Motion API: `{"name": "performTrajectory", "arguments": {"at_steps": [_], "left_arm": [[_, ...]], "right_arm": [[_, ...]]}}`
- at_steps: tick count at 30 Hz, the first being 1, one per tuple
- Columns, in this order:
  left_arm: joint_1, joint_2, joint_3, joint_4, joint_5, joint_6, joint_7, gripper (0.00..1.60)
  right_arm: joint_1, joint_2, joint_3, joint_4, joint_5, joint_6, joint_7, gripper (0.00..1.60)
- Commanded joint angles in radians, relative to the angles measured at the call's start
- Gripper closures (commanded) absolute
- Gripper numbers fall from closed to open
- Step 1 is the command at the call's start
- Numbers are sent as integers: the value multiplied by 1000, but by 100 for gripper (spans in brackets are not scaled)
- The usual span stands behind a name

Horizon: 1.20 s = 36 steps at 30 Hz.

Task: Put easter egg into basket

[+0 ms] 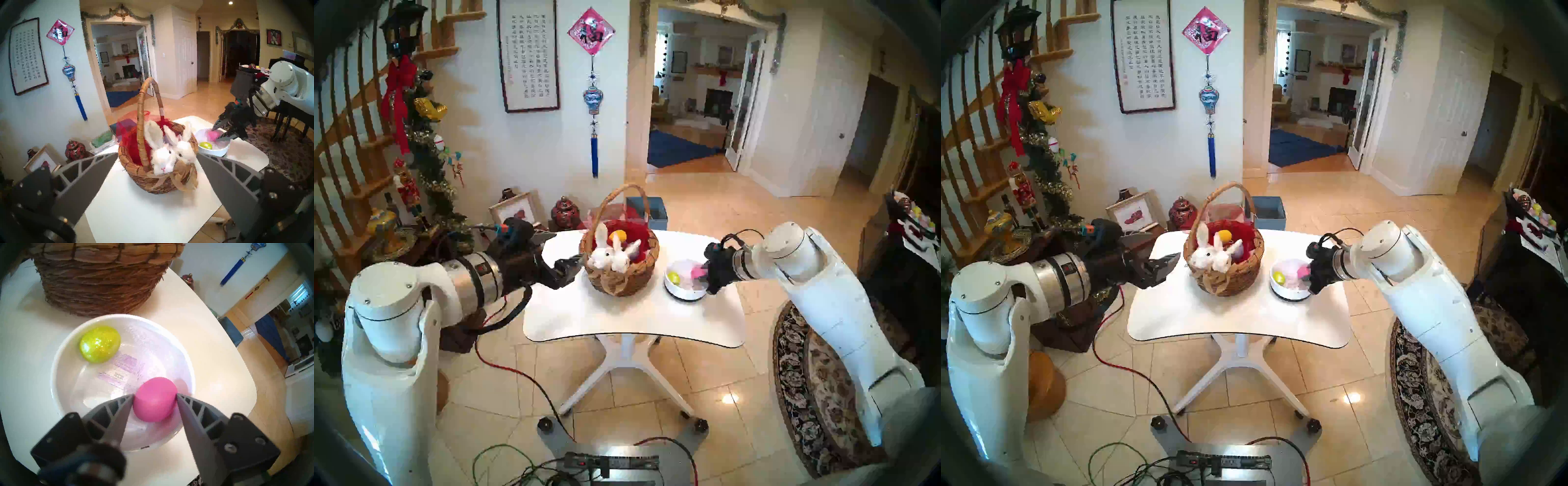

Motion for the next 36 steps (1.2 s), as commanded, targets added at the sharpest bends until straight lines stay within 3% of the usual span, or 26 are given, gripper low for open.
{"name": "performTrajectory", "arguments": {"at_steps": [1, 5, 9, 36], "left_arm": [[-8, 1, 1, -5, -1, 2, 0, 0], [-8, 0, 1, -5, 1, 2, -1, 0], [-8, -1, 1, -5, 2, 2, -2, 0], [-9, -7, -1, -5, 9, 1, -9, 0]], "right_arm": [[-3, 7, 18, -19, 4, 2, -7, 99], [-8, 12, 25, -29, 6, 2, -8, 112], [-9, 18, 33, -48, 8, 6, -8, 114], [23, 54, 97, -250, 67, 38, 30, 107]]}}
